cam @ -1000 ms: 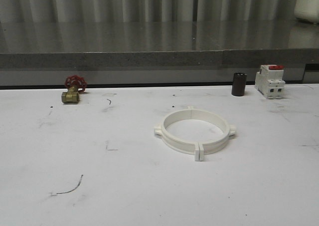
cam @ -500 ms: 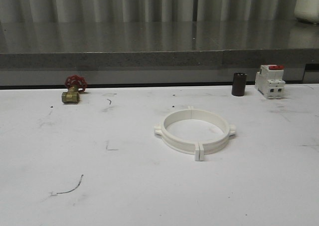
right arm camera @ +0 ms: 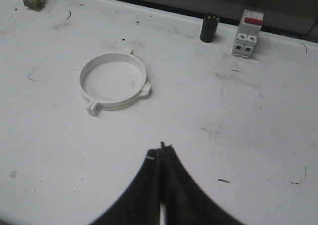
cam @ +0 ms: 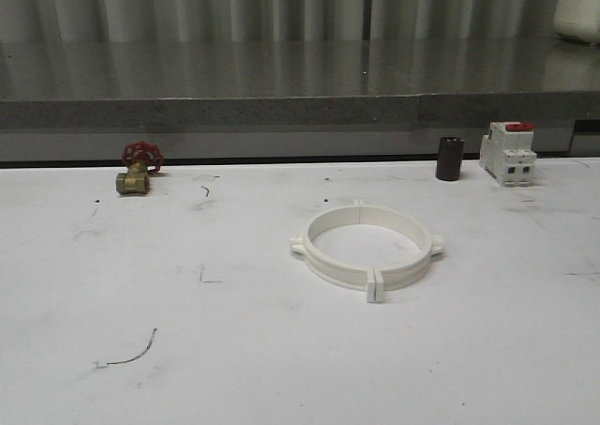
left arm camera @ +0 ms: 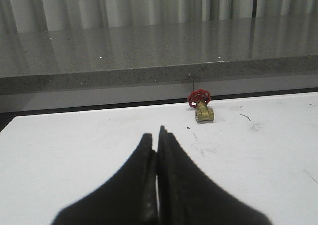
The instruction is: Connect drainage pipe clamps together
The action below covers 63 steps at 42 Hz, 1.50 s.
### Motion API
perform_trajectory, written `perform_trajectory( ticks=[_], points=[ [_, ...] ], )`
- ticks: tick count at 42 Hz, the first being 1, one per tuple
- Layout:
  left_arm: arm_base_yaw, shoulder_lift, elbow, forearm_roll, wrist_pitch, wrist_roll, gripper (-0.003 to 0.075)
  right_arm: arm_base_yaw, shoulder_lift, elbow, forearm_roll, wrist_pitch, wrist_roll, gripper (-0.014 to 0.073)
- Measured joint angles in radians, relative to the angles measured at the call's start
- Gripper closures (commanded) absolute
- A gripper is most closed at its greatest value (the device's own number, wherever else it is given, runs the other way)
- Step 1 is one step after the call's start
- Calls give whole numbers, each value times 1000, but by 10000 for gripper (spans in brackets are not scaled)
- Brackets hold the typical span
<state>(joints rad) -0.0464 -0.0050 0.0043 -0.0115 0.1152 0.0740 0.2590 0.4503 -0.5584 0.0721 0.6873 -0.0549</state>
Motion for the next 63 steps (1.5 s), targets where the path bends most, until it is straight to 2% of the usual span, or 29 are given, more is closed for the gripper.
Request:
perform_trajectory(
  ticks=[5, 9, 17, 25, 58, 63],
  points=[
    [0, 0, 0, 0, 0, 0, 741, -19, -45, 37, 0, -15, 0, 713],
    [0, 0, 0, 0, 0, 0, 741, -72, -131, 119, 0, -99, 0, 713],
    [0, 0, 0, 0, 0, 0, 741, -179, -322, 366, 0, -398, 0, 713],
    [0, 0, 0, 0, 0, 0, 741, -193, -435, 564, 0, -645, 0, 713],
    [0, 0, 0, 0, -2, 0, 741, -193, -460, 587, 0, -645, -2, 713],
    [0, 0, 0, 0, -2, 0, 741, -193, -462, 587, -6, -645, 48, 713]
  ],
)
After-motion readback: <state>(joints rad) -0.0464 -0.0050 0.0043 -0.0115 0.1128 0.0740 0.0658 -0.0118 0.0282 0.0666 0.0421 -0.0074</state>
